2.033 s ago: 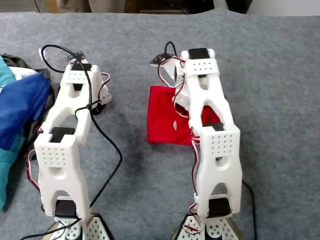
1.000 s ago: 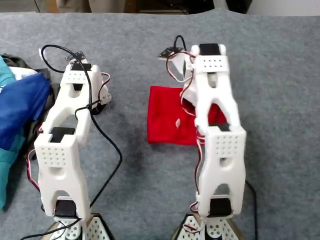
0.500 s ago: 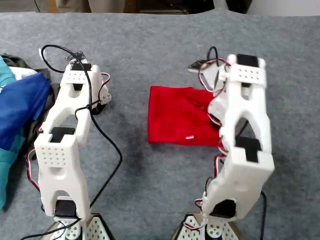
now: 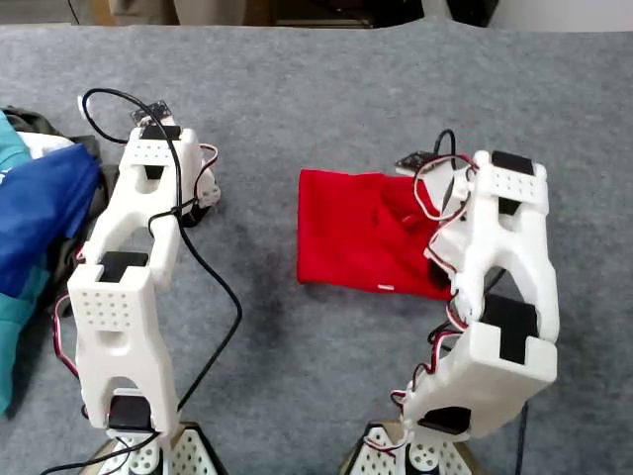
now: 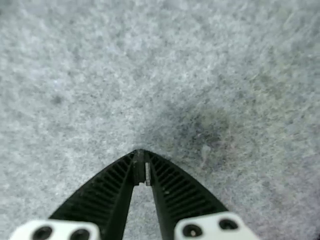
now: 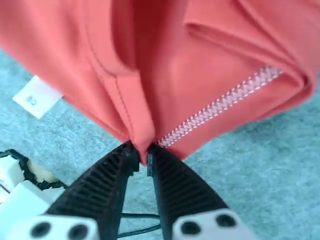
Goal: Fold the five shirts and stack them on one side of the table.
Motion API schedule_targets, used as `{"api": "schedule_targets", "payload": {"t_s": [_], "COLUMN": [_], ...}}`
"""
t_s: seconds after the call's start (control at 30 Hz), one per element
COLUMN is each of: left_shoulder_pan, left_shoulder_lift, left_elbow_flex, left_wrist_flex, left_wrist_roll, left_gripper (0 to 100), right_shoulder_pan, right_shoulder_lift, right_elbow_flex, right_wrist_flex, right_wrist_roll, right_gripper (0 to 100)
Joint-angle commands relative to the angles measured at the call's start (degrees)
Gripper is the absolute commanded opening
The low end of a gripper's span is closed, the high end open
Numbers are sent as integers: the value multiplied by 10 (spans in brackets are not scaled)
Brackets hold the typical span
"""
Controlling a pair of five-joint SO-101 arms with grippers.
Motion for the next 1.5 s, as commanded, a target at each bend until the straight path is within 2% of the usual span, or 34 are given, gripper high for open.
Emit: {"api": "schedule_targets", "payload": {"t_s": [0.0,0.07,0.23,0.33,0.43,0.53,0.73,0.9,1.17,1.47], "left_shoulder_pan": [-6,-6,-6,-5,6,14,13,13,13,13], "left_shoulder_lift": [-19,-19,-19,-19,-19,-19,-19,-19,-19,-19], "left_elbow_flex": [-6,-6,-6,-6,-6,-6,-6,-6,-6,-6], "left_wrist_flex": [-20,-20,-20,-20,-21,-22,-21,-20,-20,-20], "left_wrist_roll": [-8,-9,-10,-10,-11,-11,-11,-11,-11,-11], "left_gripper": [21,21,21,21,21,21,21,21,21,21], "right_shoulder_pan": [10,9,10,7,-5,-31,-68,-71,-78,-87], "right_shoulder_lift": [-41,-54,-86,-65,-7,64,155,190,293,368], "right_elbow_flex": [-8,-30,-167,-273,-349,-395,-425,-424,-436,-596], "right_wrist_flex": [-5,10,86,129,130,142,141,137,50,42], "right_wrist_roll": [6,6,11,11,-8,-10,-18,-18,-70,-91], "right_gripper": [157,207,210,149,15,16,5,5,5,5]}}
